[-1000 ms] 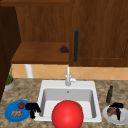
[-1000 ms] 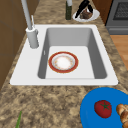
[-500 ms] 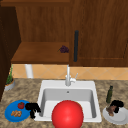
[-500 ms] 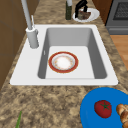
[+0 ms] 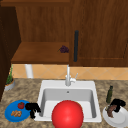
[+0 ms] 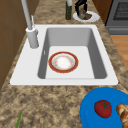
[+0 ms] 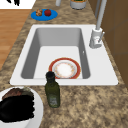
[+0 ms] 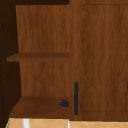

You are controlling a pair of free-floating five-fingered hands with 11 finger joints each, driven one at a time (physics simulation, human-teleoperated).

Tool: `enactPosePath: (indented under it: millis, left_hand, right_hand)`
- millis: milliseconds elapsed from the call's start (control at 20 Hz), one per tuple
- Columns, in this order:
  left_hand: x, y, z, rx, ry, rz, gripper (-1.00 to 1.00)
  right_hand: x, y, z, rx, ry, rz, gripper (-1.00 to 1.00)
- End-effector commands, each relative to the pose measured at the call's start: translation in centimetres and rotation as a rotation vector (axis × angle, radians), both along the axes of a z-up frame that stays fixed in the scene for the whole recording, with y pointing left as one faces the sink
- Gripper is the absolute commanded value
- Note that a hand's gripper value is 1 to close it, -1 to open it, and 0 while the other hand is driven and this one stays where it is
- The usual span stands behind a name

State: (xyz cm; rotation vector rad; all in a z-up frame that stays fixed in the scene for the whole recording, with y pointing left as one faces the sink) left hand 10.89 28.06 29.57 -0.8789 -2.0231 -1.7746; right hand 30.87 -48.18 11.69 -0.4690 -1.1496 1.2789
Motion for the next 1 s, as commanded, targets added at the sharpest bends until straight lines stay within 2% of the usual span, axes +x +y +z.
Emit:
enactPosePath:
  millis: [0,250,400,450,600,900,950]
  left_hand:
    - [0.0,0.0,0.0,0.0,0.0,0.0,0.0]
    - [0.0,0.0,0.0,0.0,0.0,0.0,0.0]
    - [0.0,0.0,0.0,0.0,0.0,0.0,0.0]
    - [0.0,0.0,0.0,0.0,0.0,0.0,0.0]
    - [0.0,0.0,0.0,0.0,0.0,0.0,0.0]
    - [0.0,0.0,0.0,0.0,0.0,0.0,0.0]
    - [0.0,0.0,0.0,0.0,0.0,0.0,0.0]
  right_hand:
    - [0.2,0.0,0.0,0.069,0.0,0.007,1.0]
    - [1.0,0.0,0.0,0.077,0.007,0.004,1.0]
    - [0.7,-0.2,-0.5,0.03,0.001,0.004,1.0]
    - [0.7,0.0,-0.2,0.025,-0.031,0.001,1.0]
    - [0.7,0.3,1.5,0.099,0.05,-0.002,1.0]
    - [0.6,0.6,2.5,0.105,0.117,0.018,1.0]
    - [0.6,0.3,2.6,0.091,0.127,0.03,1.0]
